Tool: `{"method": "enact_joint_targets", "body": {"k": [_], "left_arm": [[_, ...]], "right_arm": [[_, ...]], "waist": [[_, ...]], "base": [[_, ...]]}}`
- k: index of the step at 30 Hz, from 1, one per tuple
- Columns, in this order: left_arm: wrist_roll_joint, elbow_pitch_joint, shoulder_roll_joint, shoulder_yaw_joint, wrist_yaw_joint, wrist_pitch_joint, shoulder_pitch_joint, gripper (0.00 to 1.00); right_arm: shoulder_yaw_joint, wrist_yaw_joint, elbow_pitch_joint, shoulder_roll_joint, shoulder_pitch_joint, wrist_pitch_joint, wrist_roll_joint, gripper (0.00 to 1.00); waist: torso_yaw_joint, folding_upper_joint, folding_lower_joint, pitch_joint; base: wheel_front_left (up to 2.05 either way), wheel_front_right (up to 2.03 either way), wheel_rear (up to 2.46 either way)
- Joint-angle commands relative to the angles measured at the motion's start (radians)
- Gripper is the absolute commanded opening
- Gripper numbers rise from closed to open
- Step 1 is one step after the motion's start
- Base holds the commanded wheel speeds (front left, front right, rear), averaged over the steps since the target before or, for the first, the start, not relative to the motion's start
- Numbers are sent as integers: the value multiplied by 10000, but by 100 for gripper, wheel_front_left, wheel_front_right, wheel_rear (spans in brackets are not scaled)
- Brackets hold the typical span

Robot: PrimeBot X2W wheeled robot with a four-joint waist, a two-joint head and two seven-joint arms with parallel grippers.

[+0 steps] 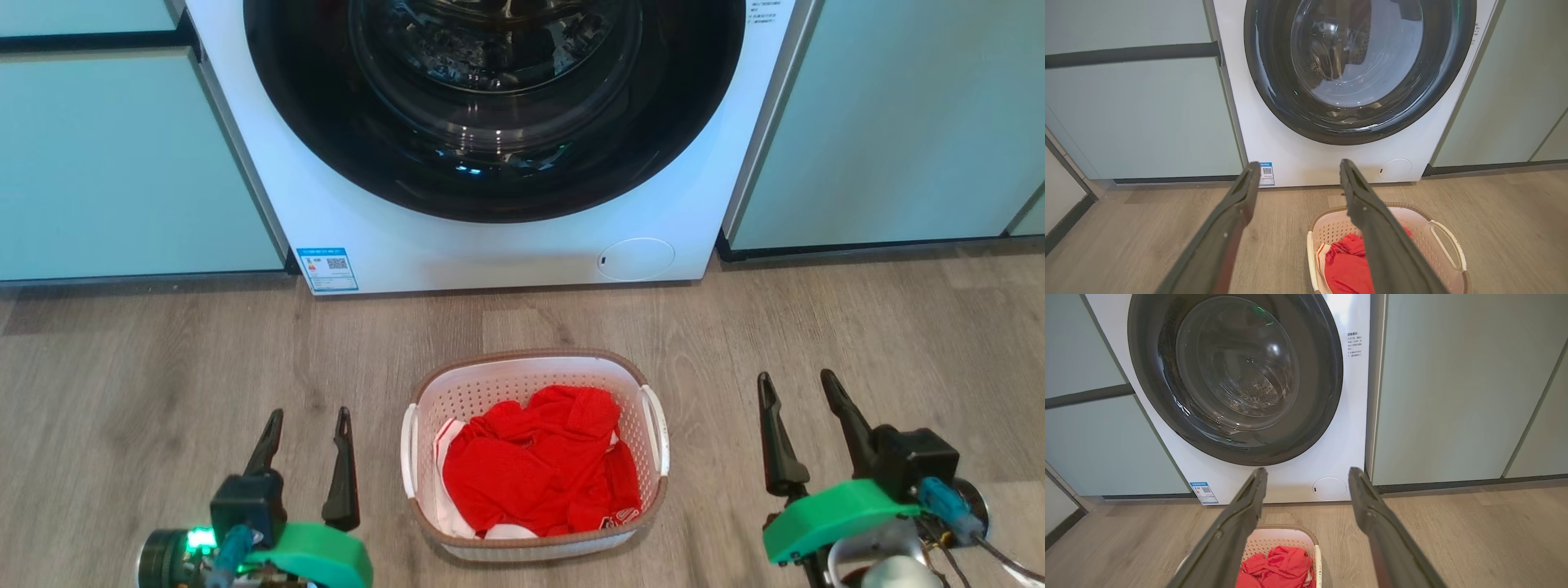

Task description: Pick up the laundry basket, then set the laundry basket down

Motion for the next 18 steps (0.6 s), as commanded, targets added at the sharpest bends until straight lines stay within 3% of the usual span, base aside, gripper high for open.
{"method": "enact_joint_targets", "body": {"k": [1, 6, 18], "left_arm": [[279, -359, -27, 335, 79, -175, -206, 100], [836, -389, -80, 358, 99, -310, -153, 100], [817, -295, -215, 546, -72, -310, -126, 100]], "right_arm": [[281, 13, -416, -127, -233, -160, -268, 100], [356, 14, -446, -133, -230, -295, -796, 100], [308, 14, -349, -133, -235, -295, -807, 100]], "waist": [[-2, 0, 0, -1], [-11, 0, 0, -4], [-37, 0, 0, 12]], "base": [[0, 0, 0], [0, 0, 0], [0, 0, 0]]}}
